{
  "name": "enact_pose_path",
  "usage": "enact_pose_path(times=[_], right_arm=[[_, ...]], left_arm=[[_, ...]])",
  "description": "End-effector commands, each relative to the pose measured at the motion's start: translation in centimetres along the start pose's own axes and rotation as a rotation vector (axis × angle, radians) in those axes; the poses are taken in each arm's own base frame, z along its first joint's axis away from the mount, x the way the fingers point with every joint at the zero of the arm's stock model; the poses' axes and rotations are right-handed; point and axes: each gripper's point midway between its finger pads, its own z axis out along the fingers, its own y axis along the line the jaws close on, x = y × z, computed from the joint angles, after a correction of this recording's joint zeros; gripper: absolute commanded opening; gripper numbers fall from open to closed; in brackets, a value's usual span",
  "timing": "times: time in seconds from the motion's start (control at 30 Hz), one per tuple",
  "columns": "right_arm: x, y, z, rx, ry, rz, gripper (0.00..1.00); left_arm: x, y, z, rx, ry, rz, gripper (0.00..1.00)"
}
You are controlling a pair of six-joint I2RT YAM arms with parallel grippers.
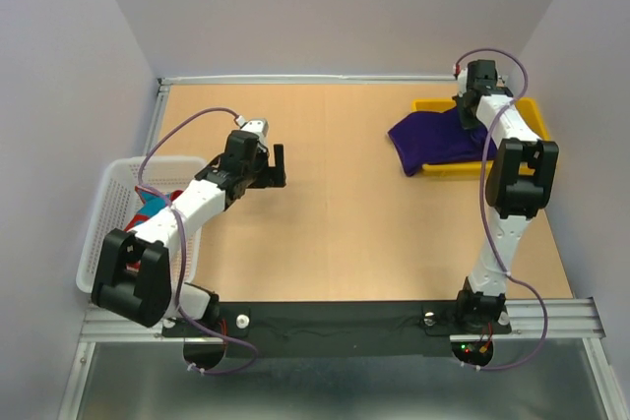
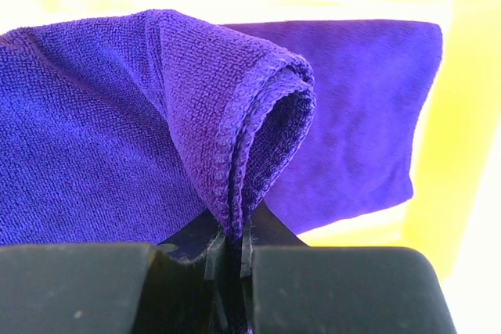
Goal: Fold and stack the towels
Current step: Neatly place the folded towel into the bin
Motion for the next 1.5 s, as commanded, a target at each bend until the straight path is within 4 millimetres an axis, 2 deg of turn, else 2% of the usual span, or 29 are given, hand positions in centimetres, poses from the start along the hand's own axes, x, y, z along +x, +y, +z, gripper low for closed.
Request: enact_pose_path(times=[0.0,0.67,1.23,1.47], right_arm=[[-3.5,-4.5,-2.1,0.131,-0.088,0.019,0.00],[-3.7,-7.8,-2.7,0.263,-0.085,0.009,0.01],[-2.7,-9.0,-2.1,0.303,-0.060,0.021,0.00],[-3.1,-10.0,-3.6,0.340,-0.074,0.030,0.01]], left_arm=[[-0.8,0.0,0.3,-0.003,-0.018,0.003,0.99],[-0.7,0.4,0.4,-0.026,-0.014,0.004,0.99],[-0.8,0.3,0.4,-0.019,-0.015,0.007,0.99],[-0.8,0.2,0.4,-0.015,-0.013,0.006,0.99]])
